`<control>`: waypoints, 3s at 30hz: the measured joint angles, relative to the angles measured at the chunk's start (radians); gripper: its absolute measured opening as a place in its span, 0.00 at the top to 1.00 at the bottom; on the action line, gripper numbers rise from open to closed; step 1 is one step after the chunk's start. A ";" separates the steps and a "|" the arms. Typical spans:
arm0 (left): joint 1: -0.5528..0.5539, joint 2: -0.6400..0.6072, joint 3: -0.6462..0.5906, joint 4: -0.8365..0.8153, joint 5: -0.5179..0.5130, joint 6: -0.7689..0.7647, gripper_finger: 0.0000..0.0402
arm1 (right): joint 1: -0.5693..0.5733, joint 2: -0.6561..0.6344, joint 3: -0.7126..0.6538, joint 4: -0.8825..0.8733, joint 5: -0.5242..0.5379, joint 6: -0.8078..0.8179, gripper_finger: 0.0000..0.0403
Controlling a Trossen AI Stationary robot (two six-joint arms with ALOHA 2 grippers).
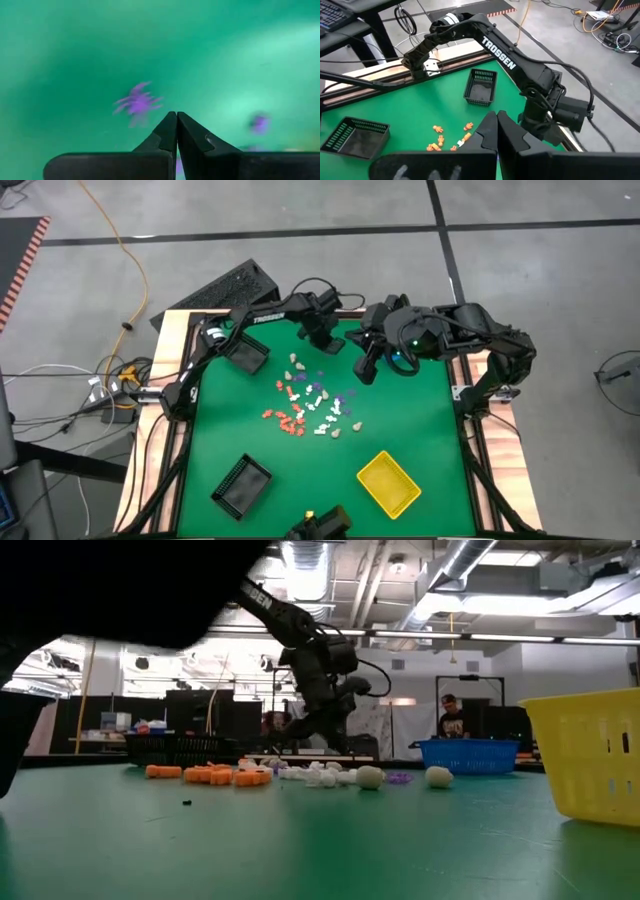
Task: Sort Halloween decoration
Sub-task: Put the purple spider toy into the top black basket
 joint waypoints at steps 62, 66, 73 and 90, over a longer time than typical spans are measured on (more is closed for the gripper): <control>-0.208 0.018 0.116 -0.280 0.089 0.608 1.00 | 0.115 0.000 0.000 -0.172 0.293 0.114 0.95; -0.220 -0.029 0.237 -0.436 0.130 0.567 1.00 | 0.054 -0.006 -0.030 -0.331 0.394 0.280 0.95; -0.202 -0.369 0.271 -0.506 0.018 0.583 1.00 | -0.136 -0.043 -0.255 -0.299 0.316 0.240 0.91; -0.202 -1.129 0.272 -0.276 -0.356 0.405 0.99 | -0.523 0.169 -0.779 0.488 -0.313 0.078 0.41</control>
